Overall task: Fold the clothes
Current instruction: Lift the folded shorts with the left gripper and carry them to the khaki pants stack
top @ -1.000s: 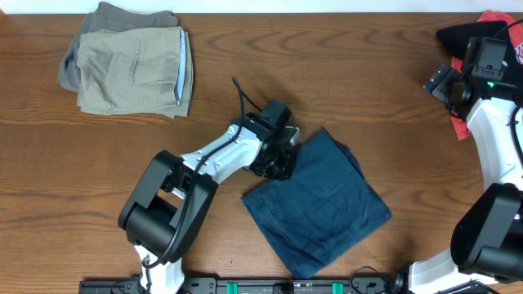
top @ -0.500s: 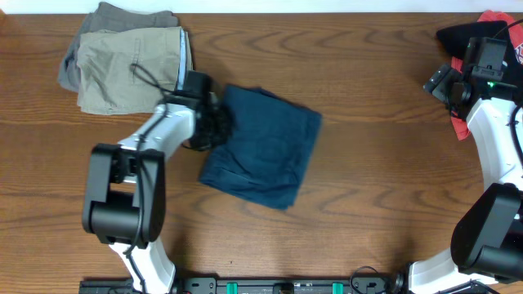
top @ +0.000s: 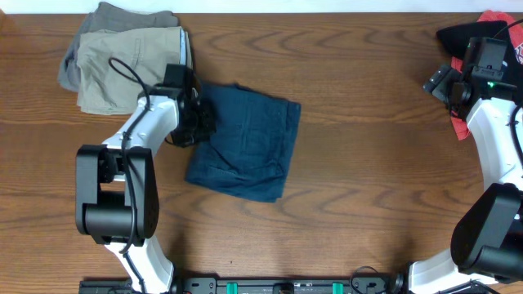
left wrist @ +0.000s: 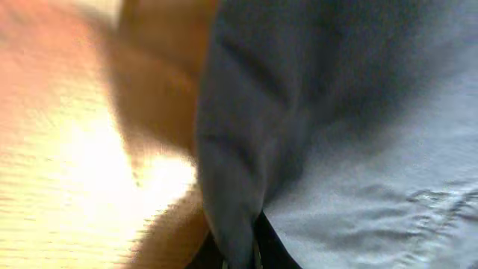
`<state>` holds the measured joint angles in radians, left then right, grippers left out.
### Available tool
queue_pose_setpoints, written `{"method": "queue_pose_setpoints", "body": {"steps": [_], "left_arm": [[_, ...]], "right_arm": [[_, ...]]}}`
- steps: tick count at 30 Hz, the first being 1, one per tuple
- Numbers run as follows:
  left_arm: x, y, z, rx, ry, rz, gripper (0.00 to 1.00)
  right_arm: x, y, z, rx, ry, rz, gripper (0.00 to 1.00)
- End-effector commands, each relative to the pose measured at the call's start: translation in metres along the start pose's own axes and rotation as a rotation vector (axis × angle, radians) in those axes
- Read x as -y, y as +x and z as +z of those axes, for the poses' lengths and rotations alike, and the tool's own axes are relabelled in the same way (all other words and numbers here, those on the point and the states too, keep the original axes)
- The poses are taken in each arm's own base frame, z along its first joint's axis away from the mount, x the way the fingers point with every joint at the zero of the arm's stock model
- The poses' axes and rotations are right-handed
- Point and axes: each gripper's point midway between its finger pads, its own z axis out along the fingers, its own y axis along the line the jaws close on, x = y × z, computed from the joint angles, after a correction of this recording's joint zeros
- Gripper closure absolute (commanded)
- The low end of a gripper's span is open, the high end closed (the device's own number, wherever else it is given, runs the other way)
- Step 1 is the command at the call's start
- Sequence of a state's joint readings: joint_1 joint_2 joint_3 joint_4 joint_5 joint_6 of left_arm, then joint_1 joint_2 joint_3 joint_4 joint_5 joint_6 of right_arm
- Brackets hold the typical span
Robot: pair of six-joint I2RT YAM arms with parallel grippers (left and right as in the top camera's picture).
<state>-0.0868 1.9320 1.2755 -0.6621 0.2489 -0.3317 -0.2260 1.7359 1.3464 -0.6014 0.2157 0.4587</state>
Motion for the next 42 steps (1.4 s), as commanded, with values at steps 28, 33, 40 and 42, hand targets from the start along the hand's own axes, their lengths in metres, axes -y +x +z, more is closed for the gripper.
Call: {"method": "queue_pose_setpoints", "body": {"steps": [28,33,40,42], "left_arm": [[0.034,-0.172,-0.150,0.685,-0.106,0.067,0.94],[0.034,-0.181,-0.181,0.752,-0.132,0.050,0.94],[0.024,-0.186,-0.198,0.788,-0.175,0.023,0.94],[0.020,-0.187,-0.199,0.785,-0.180,0.017,0.94]], "right_arm": [[0.000,-0.008,-0.006,0.026,0.001,-0.006,0.01],[0.000,-0.008,-0.006,0.026,0.001,-0.006,0.01],[0.000,-0.008,-0.006,0.026,0.001,-0.006,0.01],[0.000,-0.008,-0.006,0.026,0.001,-0.006,0.01]]}}
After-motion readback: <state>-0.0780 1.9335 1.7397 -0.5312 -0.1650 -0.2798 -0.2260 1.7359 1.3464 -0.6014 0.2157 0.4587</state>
